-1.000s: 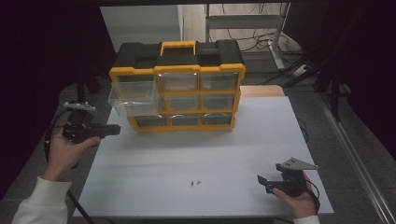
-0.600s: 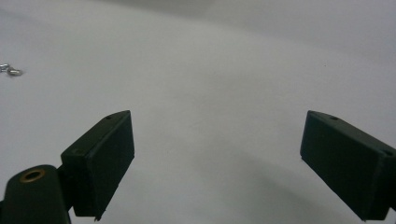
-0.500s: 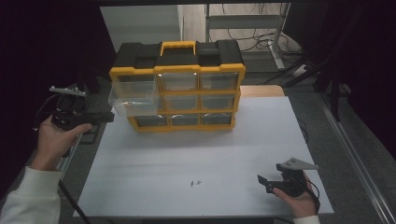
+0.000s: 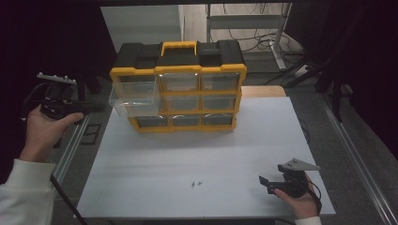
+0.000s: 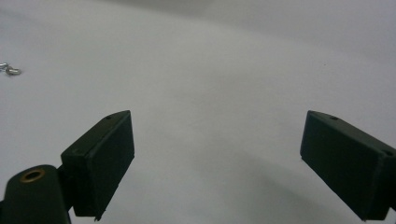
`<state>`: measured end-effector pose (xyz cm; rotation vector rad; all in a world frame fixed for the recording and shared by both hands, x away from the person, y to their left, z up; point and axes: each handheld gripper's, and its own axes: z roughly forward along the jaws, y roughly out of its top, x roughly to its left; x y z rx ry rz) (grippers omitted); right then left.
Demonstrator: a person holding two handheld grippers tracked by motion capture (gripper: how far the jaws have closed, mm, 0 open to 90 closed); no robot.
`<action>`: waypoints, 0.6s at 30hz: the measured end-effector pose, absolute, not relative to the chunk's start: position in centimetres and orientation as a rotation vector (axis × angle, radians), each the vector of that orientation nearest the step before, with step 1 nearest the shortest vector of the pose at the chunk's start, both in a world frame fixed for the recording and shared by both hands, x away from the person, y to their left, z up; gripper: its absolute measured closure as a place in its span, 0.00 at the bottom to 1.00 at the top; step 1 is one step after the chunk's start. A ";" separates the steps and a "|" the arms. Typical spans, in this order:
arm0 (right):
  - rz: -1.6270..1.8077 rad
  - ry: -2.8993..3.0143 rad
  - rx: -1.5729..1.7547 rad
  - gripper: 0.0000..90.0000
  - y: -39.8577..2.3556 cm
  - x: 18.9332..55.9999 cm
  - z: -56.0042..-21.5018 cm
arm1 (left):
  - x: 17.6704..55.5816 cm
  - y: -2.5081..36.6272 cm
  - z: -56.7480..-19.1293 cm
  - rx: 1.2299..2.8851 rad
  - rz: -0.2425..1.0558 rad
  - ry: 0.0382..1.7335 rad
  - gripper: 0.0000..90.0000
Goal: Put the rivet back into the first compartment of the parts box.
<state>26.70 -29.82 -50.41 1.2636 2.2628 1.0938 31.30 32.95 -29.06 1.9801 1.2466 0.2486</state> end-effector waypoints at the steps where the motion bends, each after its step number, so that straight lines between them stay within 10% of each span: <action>1: 1.094 2.264 1.264 0.11 -29.8 26.7 -50.4 | 31.4 33.0 -28.9 1.979 0.253 1.248 0.92; 18: 1.096 2.266 1.266 0.11 -29.9 26.7 -50.4 | 33.3 31.2 -25.7 1.948 0.280 1.205 0.92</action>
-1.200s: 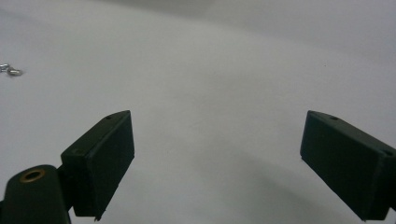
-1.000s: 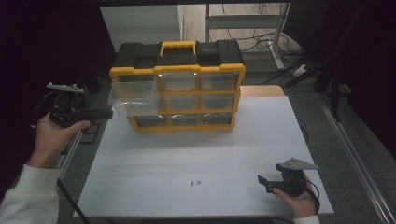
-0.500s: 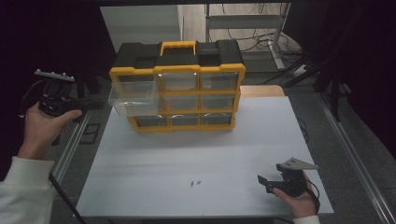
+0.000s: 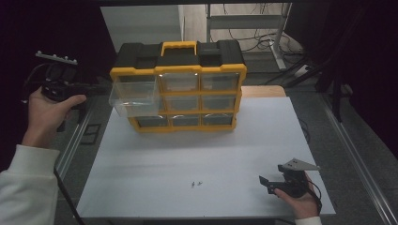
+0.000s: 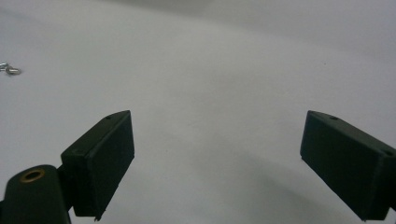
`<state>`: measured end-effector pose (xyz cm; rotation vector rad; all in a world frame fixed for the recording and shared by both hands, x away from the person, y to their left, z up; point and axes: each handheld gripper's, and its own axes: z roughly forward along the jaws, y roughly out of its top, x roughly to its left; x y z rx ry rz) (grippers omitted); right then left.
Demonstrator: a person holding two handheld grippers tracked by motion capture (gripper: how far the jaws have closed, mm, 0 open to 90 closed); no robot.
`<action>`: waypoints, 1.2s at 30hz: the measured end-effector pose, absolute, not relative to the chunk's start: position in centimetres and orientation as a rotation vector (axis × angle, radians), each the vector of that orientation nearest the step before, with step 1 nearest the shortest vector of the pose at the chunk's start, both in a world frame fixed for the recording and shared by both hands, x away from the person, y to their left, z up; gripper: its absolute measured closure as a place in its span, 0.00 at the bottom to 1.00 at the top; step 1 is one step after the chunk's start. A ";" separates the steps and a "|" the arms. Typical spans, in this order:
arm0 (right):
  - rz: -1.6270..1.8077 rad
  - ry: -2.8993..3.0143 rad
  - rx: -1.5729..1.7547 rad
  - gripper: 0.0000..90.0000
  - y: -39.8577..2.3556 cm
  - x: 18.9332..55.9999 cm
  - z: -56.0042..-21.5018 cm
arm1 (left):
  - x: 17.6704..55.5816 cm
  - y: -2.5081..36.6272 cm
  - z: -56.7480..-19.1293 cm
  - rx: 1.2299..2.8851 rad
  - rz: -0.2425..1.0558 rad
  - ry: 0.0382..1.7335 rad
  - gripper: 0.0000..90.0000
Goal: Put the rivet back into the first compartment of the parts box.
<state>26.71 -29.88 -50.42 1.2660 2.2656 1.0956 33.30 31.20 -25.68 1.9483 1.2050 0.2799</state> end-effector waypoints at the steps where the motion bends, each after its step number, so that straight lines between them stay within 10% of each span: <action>1: 1.096 2.266 1.266 0.11 -29.9 26.7 -50.4 | 33.3 31.2 -25.7 1.948 0.280 1.205 0.92; 13: 1.096 2.268 1.263 0.11 -29.9 26.7 -50.4 | 34.6 28.4 -26.1 1.983 0.276 1.168 0.90; 22: 1.096 2.266 1.266 0.11 -29.9 26.7 -50.5 | 33.6 28.8 -26.0 1.935 0.310 1.152 0.24; 36: 1.096 2.263 1.261 0.11 -29.9 26.7 -50.4 | 30.7 30.8 -27.1 1.891 0.358 1.147 0.12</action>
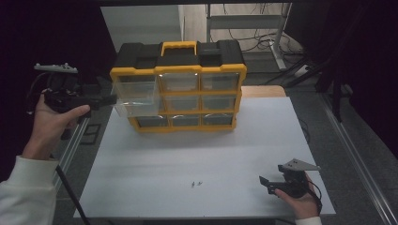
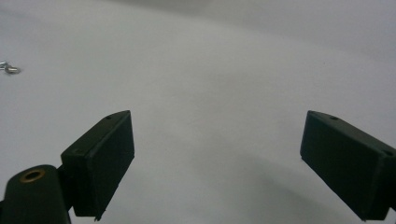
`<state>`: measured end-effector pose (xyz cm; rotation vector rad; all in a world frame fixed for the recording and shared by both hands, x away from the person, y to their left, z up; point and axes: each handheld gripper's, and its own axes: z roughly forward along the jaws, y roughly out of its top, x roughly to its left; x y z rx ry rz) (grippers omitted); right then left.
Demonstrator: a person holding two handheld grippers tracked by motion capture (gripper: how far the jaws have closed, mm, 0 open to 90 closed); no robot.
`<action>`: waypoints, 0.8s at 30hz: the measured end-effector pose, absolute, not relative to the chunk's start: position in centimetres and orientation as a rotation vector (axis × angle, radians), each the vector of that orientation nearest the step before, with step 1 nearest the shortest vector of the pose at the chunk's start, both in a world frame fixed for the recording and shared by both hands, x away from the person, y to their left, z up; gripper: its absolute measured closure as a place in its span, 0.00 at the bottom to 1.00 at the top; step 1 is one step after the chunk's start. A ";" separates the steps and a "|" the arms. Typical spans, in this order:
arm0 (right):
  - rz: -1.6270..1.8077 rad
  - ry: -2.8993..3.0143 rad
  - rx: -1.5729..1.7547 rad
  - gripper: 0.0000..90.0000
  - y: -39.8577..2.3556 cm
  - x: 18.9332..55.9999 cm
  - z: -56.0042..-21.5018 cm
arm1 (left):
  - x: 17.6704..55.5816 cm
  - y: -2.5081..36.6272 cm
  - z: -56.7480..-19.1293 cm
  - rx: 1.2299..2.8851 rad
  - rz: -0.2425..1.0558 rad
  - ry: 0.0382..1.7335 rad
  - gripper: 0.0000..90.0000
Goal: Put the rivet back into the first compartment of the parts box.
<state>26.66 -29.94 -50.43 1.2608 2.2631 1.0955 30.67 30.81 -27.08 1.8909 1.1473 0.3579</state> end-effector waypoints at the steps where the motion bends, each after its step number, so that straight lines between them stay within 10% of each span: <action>1: 1.096 2.263 1.263 0.11 -29.9 26.6 -50.4 | 30.5 30.9 -27.3 1.892 0.359 1.147 0.12; 24: 1.091 2.260 1.256 0.11 -29.8 26.6 -50.4 | 27.6 30.9 -35.3 1.950 0.294 1.166 0.13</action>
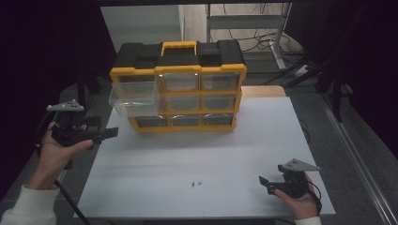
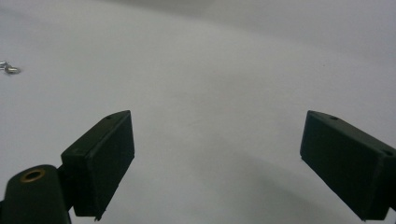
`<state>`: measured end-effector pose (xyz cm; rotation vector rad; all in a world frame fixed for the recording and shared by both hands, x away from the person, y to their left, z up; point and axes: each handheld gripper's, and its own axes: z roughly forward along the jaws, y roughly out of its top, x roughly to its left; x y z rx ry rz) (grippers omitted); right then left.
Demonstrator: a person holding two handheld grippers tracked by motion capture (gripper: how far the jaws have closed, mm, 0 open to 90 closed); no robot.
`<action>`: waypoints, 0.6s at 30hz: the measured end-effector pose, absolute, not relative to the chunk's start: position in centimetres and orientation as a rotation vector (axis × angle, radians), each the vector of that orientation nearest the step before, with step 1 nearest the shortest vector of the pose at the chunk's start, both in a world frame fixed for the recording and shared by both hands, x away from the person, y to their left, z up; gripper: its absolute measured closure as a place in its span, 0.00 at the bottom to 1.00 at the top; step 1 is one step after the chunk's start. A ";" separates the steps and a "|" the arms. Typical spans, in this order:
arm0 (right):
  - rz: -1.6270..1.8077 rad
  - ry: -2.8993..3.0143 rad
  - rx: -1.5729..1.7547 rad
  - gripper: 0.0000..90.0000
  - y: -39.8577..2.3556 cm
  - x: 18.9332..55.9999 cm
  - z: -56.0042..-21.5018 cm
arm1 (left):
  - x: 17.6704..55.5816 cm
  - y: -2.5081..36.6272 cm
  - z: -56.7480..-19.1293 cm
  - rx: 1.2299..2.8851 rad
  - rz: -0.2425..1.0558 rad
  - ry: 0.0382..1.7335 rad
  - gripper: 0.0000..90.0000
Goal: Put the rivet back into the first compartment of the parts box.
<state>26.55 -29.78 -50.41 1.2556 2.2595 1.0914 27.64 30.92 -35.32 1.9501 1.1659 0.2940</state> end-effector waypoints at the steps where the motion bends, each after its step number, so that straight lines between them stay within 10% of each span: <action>1: 1.091 2.260 1.256 0.11 -29.8 26.5 -50.4 | 27.6 30.8 -35.8 1.955 0.287 1.165 0.13; 18: 1.083 2.264 1.253 0.11 -29.7 26.5 -50.5 | 26.9 27.0 -43.1 2.047 0.201 1.161 0.15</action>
